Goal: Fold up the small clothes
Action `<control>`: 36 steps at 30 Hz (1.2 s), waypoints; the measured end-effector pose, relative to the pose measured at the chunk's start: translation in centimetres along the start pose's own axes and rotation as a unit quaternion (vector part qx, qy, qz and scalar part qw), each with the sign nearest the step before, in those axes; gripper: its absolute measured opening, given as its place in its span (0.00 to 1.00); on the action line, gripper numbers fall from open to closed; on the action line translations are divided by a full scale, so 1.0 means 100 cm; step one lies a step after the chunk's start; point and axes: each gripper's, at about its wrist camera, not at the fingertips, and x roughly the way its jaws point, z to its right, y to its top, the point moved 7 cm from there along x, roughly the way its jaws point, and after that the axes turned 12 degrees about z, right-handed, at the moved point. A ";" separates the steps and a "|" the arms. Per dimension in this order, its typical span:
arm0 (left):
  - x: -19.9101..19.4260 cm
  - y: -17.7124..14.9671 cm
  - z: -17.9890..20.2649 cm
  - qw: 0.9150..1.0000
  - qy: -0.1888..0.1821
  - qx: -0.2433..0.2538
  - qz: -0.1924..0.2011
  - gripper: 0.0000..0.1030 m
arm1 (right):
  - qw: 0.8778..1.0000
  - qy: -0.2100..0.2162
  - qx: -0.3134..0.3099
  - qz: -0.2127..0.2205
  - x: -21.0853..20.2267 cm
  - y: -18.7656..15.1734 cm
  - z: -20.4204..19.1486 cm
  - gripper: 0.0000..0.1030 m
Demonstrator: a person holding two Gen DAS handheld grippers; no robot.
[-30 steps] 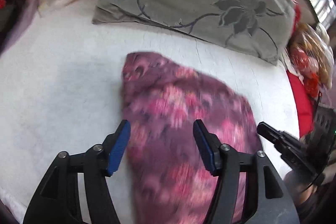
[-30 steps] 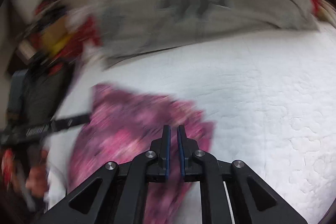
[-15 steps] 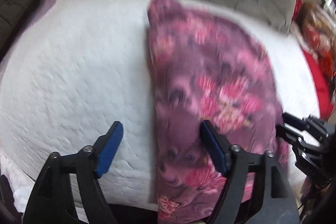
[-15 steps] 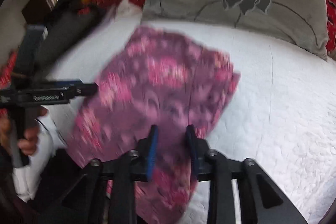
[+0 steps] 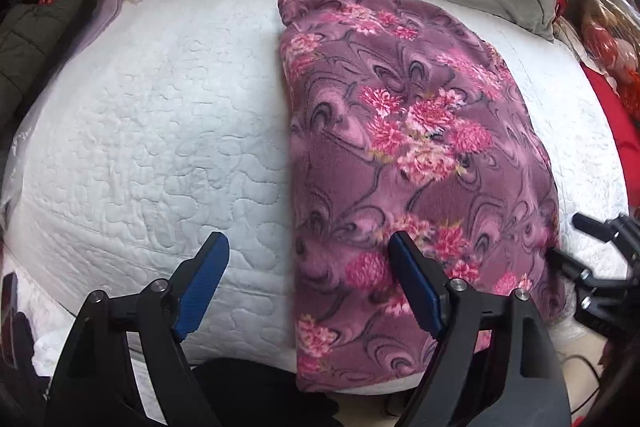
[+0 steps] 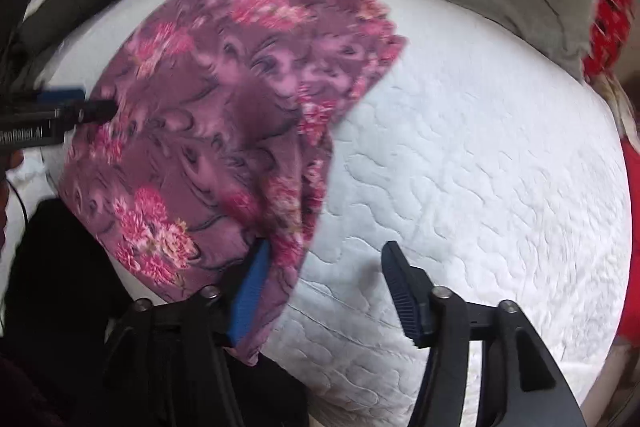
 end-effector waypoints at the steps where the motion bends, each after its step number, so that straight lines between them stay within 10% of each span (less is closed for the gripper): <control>1: -0.003 0.000 0.000 1.000 0.003 0.005 0.006 0.81 | 1.000 -0.007 0.008 0.001 -0.004 0.001 0.004 0.62; 7: -0.017 -0.007 -0.010 0.999 0.022 0.018 0.021 0.80 | 0.996 -0.085 -0.006 0.004 -0.039 0.007 0.020 0.66; 14: -0.043 -0.020 -0.029 0.997 0.043 0.029 0.053 0.80 | 0.988 -0.133 -0.035 0.073 -0.090 0.013 0.004 0.95; 36: -0.073 -0.048 -0.019 0.995 0.035 0.052 0.084 0.80 | 0.977 -0.117 0.047 0.174 -0.112 0.025 -0.032 0.98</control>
